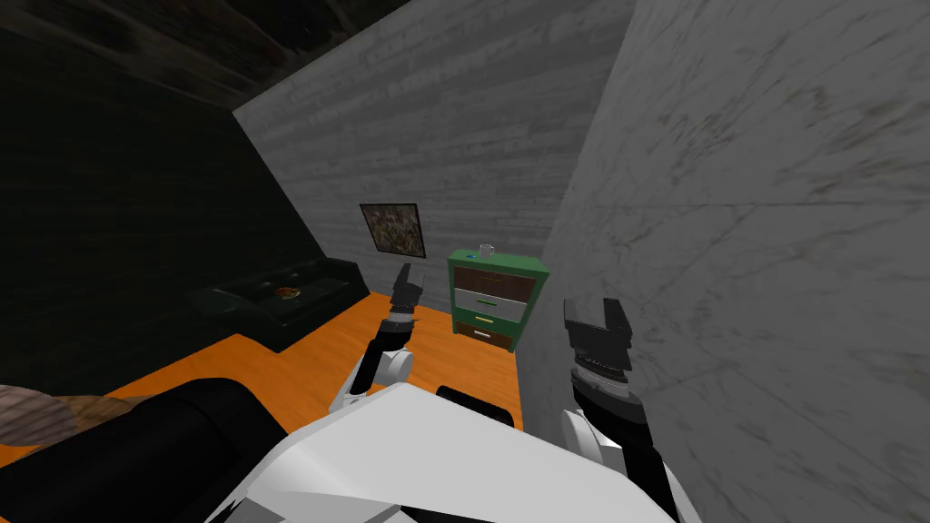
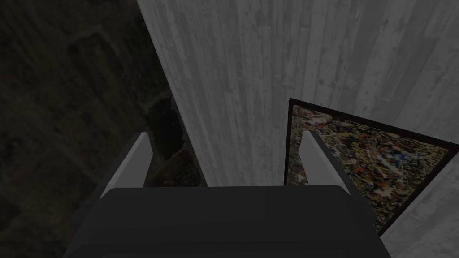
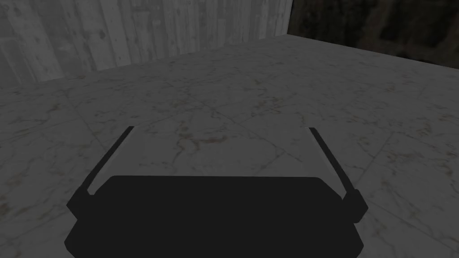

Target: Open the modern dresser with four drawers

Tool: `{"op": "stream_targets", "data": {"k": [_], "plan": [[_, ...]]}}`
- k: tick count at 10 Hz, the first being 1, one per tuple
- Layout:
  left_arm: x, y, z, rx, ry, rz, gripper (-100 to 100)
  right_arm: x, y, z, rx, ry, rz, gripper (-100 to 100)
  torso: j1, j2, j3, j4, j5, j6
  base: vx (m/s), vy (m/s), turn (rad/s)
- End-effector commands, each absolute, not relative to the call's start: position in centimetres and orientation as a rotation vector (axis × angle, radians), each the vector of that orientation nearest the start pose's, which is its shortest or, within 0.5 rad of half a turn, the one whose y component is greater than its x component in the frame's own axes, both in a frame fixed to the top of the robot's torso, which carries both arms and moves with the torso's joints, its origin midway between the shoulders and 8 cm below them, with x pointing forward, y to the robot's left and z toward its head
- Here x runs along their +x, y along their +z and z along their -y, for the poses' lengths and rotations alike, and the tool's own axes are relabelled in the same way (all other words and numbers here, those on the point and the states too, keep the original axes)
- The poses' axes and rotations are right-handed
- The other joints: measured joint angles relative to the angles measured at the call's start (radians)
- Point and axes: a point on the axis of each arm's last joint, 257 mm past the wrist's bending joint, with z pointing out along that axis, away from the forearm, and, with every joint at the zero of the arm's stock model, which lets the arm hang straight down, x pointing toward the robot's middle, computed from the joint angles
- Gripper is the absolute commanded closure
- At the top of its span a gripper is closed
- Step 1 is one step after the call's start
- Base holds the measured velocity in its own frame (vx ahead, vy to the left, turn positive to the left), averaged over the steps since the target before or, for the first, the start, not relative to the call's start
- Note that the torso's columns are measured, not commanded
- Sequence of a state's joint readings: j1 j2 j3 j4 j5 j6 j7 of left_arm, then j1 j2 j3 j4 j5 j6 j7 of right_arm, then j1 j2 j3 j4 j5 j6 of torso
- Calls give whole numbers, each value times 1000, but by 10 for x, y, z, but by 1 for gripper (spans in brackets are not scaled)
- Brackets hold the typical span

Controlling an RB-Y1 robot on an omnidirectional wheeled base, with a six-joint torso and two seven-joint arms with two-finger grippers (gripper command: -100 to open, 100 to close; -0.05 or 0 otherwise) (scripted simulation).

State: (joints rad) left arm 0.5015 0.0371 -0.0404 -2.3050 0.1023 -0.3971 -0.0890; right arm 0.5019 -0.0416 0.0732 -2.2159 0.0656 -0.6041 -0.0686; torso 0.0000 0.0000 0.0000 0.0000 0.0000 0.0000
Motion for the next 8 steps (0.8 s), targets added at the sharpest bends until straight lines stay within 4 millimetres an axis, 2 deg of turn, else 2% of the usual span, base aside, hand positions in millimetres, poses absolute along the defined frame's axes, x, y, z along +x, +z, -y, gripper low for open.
{"op": "stream_targets", "data": {"k": [1, 8], "plan": [[357, 14, -274, -729, -1311, -668, 0, 342, 13, 241, 590, 1414, -649, 0, 0, 40, -82, 41, 0, 0, 0, 0, 0], [357, 14, -274, -729, -1311, -668, 0, 342, 13, 241, 590, 1414, -649, 0, 0, 544, -1087, 544, 0, 0, 0, 0, 0]]}}
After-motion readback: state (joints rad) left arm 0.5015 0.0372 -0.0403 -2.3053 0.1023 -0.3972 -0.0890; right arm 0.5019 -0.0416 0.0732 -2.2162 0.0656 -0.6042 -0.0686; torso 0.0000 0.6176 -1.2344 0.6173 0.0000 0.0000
